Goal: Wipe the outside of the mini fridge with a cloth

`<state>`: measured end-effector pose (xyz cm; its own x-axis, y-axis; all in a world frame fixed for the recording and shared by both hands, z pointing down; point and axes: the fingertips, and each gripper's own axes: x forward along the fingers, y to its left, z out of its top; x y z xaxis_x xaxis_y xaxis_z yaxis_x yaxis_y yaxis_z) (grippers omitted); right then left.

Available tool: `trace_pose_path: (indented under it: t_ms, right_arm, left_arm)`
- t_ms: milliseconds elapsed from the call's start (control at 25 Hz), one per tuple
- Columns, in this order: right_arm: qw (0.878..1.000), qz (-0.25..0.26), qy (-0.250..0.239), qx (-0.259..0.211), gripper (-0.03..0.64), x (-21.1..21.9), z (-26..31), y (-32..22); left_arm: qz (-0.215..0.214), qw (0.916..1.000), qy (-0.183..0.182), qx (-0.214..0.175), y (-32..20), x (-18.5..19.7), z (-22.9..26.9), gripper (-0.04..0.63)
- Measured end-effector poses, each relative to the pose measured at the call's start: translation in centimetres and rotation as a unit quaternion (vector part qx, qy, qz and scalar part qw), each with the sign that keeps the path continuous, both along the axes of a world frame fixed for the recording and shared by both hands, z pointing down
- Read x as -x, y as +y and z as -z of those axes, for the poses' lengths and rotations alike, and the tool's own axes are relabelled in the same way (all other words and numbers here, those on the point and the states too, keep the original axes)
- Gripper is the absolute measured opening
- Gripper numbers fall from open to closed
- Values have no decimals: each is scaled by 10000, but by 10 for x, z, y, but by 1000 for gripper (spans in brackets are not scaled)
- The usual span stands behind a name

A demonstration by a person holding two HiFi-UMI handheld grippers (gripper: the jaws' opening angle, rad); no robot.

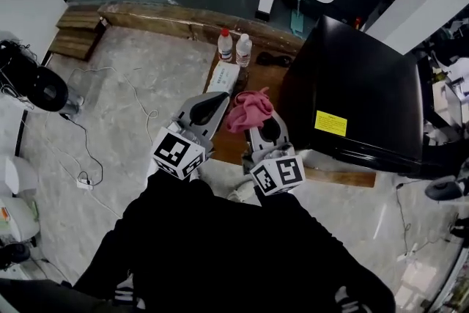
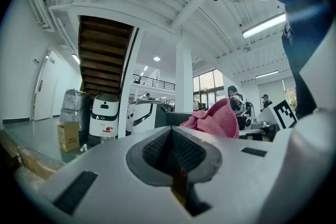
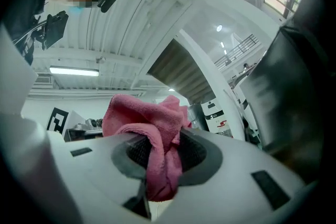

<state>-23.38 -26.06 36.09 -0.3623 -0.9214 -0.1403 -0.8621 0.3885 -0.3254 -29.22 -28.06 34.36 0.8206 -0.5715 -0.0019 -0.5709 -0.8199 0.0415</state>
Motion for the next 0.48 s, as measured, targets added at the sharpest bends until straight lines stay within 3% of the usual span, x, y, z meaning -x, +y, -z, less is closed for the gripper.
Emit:
trace_pose_path:
  t_ms: [240, 480]
  right_arm:
    - [9980, -575, -205, 162, 101, -6, -15, -47]
    - [9840, -1610, -706, 296, 101, -20, -10, -96]
  left_arm:
    - [-732, 9972, 129, -6, -58, -19, -10, 5]
    - [-1725, 9849, 157, 4, -106, -38, -3, 5]
